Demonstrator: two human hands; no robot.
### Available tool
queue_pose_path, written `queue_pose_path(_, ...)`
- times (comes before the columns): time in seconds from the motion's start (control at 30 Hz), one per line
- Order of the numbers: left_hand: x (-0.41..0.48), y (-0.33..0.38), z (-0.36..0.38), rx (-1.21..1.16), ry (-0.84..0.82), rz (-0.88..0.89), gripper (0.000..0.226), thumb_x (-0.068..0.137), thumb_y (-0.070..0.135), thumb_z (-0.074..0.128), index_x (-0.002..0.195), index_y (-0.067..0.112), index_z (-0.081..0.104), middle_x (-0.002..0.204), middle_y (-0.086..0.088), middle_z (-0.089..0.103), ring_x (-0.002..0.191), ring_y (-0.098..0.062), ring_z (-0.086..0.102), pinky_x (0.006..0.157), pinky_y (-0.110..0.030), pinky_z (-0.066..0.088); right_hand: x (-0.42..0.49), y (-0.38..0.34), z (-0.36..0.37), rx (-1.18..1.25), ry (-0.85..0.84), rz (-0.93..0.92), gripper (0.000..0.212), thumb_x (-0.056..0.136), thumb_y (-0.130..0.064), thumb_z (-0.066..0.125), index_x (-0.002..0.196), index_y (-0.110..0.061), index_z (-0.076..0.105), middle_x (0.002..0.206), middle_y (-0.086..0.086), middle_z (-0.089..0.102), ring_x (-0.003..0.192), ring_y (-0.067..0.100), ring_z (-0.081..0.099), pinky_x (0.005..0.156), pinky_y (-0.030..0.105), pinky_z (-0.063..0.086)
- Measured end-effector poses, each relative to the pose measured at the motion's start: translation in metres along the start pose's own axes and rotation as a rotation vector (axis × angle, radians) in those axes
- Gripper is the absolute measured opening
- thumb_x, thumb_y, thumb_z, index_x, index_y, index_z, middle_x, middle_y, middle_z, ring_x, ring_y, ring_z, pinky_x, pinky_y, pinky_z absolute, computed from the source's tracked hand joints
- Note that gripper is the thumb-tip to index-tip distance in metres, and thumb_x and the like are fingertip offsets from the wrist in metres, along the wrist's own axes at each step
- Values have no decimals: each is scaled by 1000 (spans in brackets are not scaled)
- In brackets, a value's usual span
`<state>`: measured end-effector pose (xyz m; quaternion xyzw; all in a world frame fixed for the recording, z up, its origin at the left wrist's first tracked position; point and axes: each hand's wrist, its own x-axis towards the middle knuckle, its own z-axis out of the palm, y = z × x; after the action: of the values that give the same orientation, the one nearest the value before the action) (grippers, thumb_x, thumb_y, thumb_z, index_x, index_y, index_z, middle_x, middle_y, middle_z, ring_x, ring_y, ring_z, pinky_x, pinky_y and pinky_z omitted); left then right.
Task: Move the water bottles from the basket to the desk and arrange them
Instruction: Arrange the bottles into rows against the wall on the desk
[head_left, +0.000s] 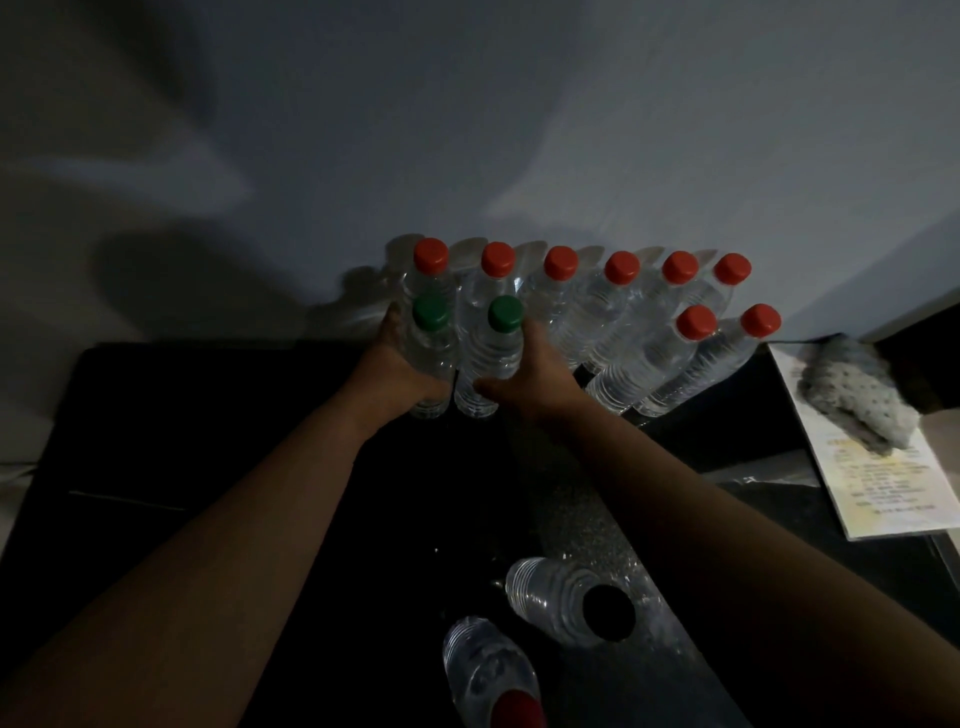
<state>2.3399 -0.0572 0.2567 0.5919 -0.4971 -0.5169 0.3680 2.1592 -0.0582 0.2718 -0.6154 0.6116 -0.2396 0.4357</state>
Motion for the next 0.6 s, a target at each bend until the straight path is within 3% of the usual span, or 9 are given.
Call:
queue_pose_path(0.13, 2, -6, 0, 11, -8, -3, 90, 59, 4, 86, 136, 19, 42, 114, 3, 67, 104, -10, 65, 94, -34, 52, 2, -1, -2, 3, 0, -10, 81, 72, -11, 82, 139, -15, 37, 127, -2, 55, 113, 14, 54, 90, 30, 46)
queue_pose_path(0.23, 4, -10, -2, 40, 2, -31, 88, 51, 17, 86, 131, 17, 49, 115, 1, 69, 105, -14, 66, 98, -42, 52, 0, 2, 1, -10, 34, -21, 70, 72, -15, 83, 131, -13, 47, 117, -4, 60, 104, 9, 56, 81, 18, 44)
queue_pose_path(0.33, 6, -10, -1, 68, 20, -34, 83, 49, 17, 84, 126, 16, 53, 113, 0, 70, 105, -15, 67, 97, -44, 52, 0, 5, 3, 24, 42, -19, 65, 73, -17, 83, 129, -12, 50, 115, -5, 62, 102, 7, 59, 85, 22, 49)
queue_pose_path(0.43, 2, -6, 4, 69, 46, -13, 75, 56, 9, 84, 124, 12, 54, 109, 2, 69, 102, -14, 66, 97, -39, 52, -2, 4, 3, 8, 35, -19, 62, 74, -18, 82, 128, -13, 51, 115, -3, 62, 101, 6, 57, 83, 24, 45)
queue_pose_path(0.5, 0, -7, 7, 56, 47, -30, 74, 63, -2, 82, 128, 9, 50, 102, 9, 66, 93, -5, 64, 93, -30, 53, -4, 4, 1, -52, 35, -14, 64, 75, -21, 82, 130, -13, 50, 123, 1, 62, 105, 8, 56, 89, 28, 46)
queue_pose_path(0.57, -2, -9, 4, 77, 31, -71, 85, 61, 0, 84, 136, 10, 44, 107, 10, 65, 93, -1, 62, 88, -20, 52, -7, 3, -3, -85, 4, -5, 69, 74, -24, 83, 133, -14, 48, 129, 3, 61, 114, 14, 57, 96, 32, 47)
queue_pose_path(0.6, -3, -11, 0, 95, 15, -93, 97, 56, 10, 87, 140, 14, 40, 114, 8, 65, 99, -4, 63, 91, -22, 51, -8, 3, -6, -89, -27, 10, 71, 74, -24, 83, 135, -14, 46, 132, 4, 59, 118, 16, 57, 96, 31, 47)
